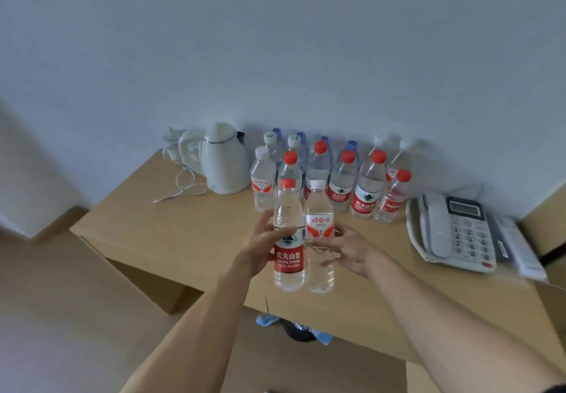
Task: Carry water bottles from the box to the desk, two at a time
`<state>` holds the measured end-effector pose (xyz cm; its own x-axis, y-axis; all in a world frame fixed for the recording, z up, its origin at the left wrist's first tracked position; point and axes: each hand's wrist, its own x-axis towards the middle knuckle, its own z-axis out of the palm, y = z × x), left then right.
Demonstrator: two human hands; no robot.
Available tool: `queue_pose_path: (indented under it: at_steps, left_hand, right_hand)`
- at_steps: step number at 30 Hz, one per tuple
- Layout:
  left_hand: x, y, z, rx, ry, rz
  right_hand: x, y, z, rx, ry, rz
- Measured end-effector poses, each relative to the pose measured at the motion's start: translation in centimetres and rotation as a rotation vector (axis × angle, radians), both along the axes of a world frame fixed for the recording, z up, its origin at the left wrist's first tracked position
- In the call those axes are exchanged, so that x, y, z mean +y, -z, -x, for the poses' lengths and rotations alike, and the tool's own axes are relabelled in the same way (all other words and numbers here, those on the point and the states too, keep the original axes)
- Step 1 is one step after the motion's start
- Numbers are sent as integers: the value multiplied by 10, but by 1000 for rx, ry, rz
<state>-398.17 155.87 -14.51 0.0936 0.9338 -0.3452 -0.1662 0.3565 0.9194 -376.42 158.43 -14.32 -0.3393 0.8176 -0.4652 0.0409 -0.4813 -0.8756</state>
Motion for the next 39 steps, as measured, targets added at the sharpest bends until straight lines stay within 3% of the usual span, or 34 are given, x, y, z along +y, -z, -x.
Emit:
queue_pose_path:
  at_steps: [5,12,20,34,39]
  left_hand:
    - [30,2,-8,4,147,-126]
    - [56,9,-15,265,238,-289]
    - [77,12,-18,419,237,-368]
    - [71,18,-17,527,235,-411]
    - [64,9,-14,666,257,-478]
  right_hand:
    - [2,6,-12,-95,211,-145]
    - [-1,11,-19,-228,311,-274]
    - [26,14,-20,-424,285,-341]
    - [32,28,-23,-447,223,-411]
    - [26,18,-26,-463,207,-492]
